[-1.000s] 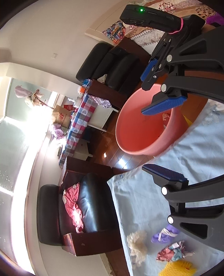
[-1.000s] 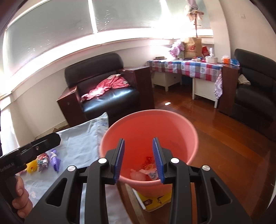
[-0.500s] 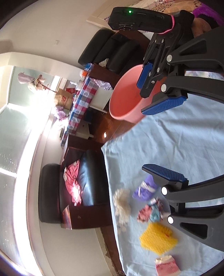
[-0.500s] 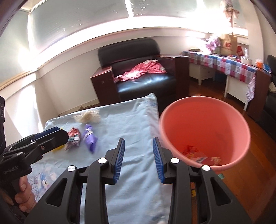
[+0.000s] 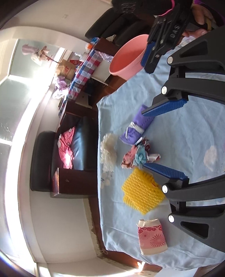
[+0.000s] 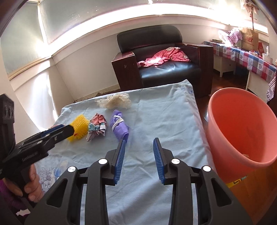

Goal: Collect trash
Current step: 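Move both open grippers from the bucket back over the table, then grasp the crumpled pink-blue paper with the left gripper while the right gripper grasps the purple cloth bundle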

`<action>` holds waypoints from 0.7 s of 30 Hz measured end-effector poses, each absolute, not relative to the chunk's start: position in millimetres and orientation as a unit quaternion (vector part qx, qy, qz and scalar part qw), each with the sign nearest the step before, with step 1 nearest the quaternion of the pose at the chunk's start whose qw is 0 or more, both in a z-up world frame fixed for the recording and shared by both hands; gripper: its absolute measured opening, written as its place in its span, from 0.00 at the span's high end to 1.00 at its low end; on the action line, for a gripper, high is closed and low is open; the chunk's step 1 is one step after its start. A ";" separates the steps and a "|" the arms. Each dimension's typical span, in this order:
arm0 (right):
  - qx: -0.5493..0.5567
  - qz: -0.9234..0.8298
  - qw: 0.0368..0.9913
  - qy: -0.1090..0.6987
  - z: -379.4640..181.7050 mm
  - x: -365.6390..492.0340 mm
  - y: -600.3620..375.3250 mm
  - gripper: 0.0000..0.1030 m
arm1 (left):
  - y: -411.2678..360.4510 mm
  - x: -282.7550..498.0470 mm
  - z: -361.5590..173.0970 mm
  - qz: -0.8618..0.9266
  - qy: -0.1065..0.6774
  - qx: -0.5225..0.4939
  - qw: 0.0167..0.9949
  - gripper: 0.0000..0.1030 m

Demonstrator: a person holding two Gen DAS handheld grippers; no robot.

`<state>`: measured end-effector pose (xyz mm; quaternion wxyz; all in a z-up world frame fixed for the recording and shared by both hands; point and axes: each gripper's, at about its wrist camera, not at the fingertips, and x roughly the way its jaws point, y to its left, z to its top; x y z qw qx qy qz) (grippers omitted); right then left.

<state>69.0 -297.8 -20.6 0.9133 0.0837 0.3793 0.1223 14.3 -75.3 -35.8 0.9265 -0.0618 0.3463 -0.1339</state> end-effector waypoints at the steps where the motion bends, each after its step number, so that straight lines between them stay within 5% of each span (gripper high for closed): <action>1: 0.085 0.126 0.911 0.382 -22.1 69.7 -296.9 0.67 | -73.0 21.9 -38.5 -0.132 0.354 -0.071 0.923 0.51; 17: 0.093 0.144 0.897 0.407 -29.9 86.4 -294.5 0.67 | -67.2 90.5 -83.1 -0.083 0.436 -0.113 0.889 0.53; 21: 0.085 0.156 0.895 0.409 -28.3 98.6 -284.4 0.67 | -67.6 92.6 -84.0 -0.095 0.440 -0.116 0.886 0.61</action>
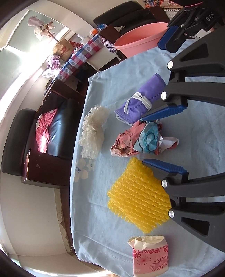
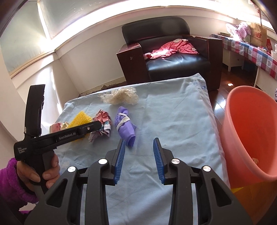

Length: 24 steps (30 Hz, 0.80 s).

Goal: Collect trash
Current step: 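Grasp the crumpled pink-blue paper with the left gripper while the right gripper grasps the purple cloth bundle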

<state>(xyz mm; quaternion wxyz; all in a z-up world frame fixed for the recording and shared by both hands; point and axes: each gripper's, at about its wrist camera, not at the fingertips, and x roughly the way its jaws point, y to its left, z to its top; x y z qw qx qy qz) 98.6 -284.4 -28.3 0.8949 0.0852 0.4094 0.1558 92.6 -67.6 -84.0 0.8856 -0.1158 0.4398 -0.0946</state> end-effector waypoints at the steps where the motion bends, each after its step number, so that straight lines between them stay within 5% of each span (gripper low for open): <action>1: 0.084 0.159 0.894 0.410 -28.3 101.2 -282.1 0.67 | -68.4 92.9 -83.9 -0.100 0.439 -0.115 0.885 0.63; 8: 0.056 0.172 0.886 0.428 -35.9 115.0 -262.3 0.67 | -65.7 89.2 -84.9 -0.114 0.441 -0.122 0.882 0.74; 24: 0.010 0.171 0.870 0.463 -59.4 155.6 -229.4 0.67 | -44.1 65.2 -69.1 -0.122 0.416 -0.113 0.894 0.74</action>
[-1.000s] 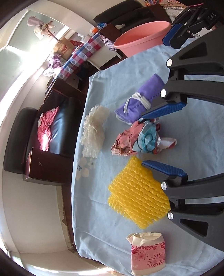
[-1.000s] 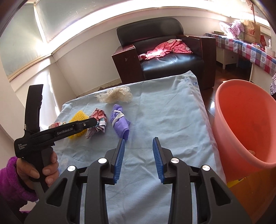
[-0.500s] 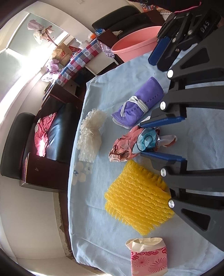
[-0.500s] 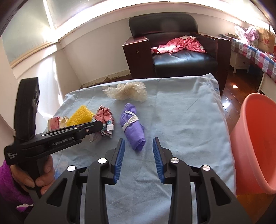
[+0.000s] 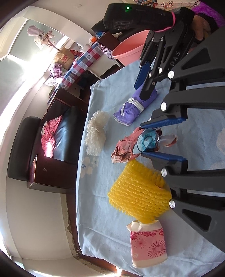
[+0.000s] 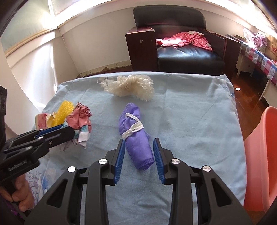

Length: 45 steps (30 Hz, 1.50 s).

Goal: Collect trash
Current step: 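Grasp the crumpled pink-blue paper with the left gripper while the right gripper grasps the purple cloth bundle, then carry the paper in the left gripper while the right gripper carries the purple bundle to the bucket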

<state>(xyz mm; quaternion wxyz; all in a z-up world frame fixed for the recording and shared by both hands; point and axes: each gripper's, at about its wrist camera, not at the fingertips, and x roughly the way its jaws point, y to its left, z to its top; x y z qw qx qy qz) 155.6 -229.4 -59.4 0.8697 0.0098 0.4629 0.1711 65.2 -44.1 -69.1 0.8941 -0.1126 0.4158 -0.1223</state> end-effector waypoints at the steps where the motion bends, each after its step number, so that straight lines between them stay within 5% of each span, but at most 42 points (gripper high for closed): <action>1: 0.013 0.172 0.867 0.467 -61.5 156.4 -228.8 0.67 | -42.3 64.2 -69.5 -0.123 0.416 -0.114 0.894 0.74; 6: 0.028 0.170 0.863 0.476 -67.3 153.7 -231.6 0.68 | -40.7 61.2 -68.8 -0.125 0.416 -0.118 0.893 0.74; 12: 0.030 0.163 0.872 0.460 -56.8 138.8 -238.2 0.82 | -42.2 57.0 -64.3 -0.127 0.414 -0.115 0.894 0.74; 45: 0.072 0.101 0.938 0.325 31.3 48.3 -307.0 0.83 | -100.8 7.4 6.4 -0.138 0.330 -0.043 0.933 0.74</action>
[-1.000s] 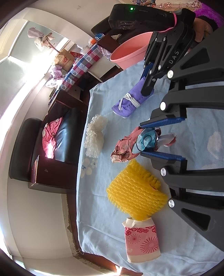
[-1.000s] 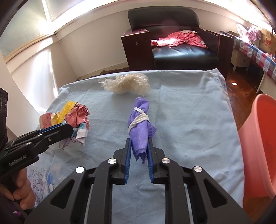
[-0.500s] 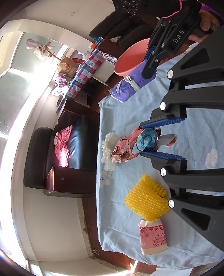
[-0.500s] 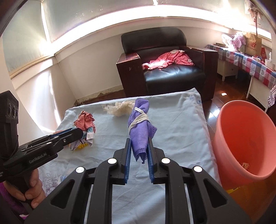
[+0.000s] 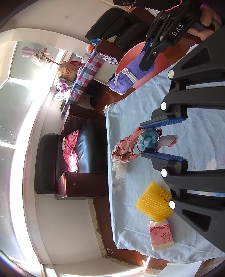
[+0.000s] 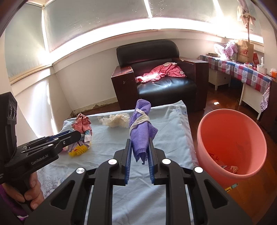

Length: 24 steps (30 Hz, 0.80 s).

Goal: Collect trash
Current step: 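Carry the paper in the left gripper while the right gripper carries the purple bundle to the bucket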

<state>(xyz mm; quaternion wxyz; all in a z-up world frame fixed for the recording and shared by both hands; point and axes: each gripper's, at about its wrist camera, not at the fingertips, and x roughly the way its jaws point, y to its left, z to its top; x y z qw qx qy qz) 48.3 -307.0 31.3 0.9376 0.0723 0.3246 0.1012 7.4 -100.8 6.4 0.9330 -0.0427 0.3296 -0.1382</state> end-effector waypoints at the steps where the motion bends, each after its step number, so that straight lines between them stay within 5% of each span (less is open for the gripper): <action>1: 0.073 0.098 0.939 0.322 32.4 46.7 -309.5 0.83 | -104.2 6.4 8.2 -0.139 0.327 -0.039 0.934 0.73; 24: 0.137 -0.050 0.949 0.279 34.9 16.4 -425.6 0.83 | -245.3 14.2 49.1 -0.254 0.248 0.032 0.934 0.73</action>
